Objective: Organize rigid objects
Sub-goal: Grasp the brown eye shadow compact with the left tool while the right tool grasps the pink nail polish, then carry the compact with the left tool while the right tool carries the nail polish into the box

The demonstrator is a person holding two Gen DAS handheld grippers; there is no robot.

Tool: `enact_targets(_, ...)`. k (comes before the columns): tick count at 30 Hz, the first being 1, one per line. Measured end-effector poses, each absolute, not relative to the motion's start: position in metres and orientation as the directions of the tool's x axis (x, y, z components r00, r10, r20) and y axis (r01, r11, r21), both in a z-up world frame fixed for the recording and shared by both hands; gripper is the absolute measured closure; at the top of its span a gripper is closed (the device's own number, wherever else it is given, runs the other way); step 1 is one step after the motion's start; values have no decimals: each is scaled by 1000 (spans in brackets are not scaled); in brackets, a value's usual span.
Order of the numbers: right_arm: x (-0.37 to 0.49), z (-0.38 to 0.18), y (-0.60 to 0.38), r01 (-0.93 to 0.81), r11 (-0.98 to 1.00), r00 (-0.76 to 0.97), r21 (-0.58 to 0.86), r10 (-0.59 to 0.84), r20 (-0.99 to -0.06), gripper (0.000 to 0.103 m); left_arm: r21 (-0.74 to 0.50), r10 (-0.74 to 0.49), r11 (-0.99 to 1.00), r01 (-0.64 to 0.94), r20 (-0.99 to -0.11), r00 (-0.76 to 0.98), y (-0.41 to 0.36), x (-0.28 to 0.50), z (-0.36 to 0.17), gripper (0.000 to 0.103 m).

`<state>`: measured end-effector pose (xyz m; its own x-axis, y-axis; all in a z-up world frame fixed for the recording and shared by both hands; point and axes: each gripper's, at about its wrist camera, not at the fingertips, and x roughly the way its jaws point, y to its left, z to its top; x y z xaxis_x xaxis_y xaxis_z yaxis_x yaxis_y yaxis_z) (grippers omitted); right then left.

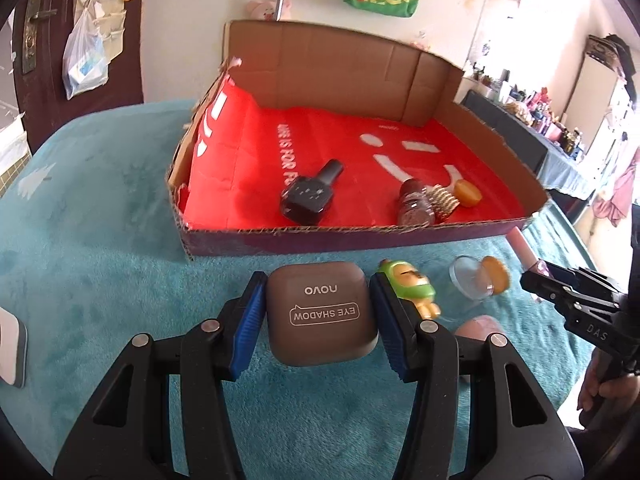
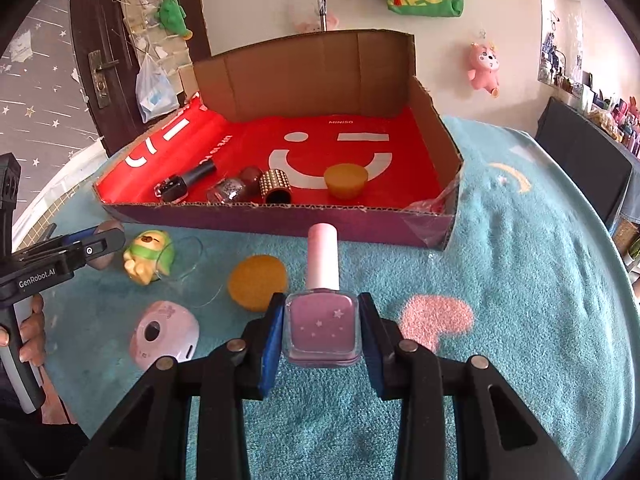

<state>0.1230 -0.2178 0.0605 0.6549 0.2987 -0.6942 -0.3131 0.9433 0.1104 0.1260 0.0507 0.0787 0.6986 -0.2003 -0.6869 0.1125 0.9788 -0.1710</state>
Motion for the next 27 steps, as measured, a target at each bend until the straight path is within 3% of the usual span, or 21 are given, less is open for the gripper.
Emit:
enact_targets(8, 118, 99, -217, -367, 919, 691, 141, 371, -621, 65, -173, -261, 965, 196, -644, 719, 39, 136, 108, 53)
enact_targets(14, 146, 121, -211, -406, 900, 681, 155, 412, -605, 65, -163, -329, 940, 299, -665, 671, 20, 180, 122, 53)
enact_targets(27, 263, 119, -185, -435, 884, 560, 172, 416, -716, 65, -174, -405, 878, 447, -768, 496, -18, 288, 107, 53)
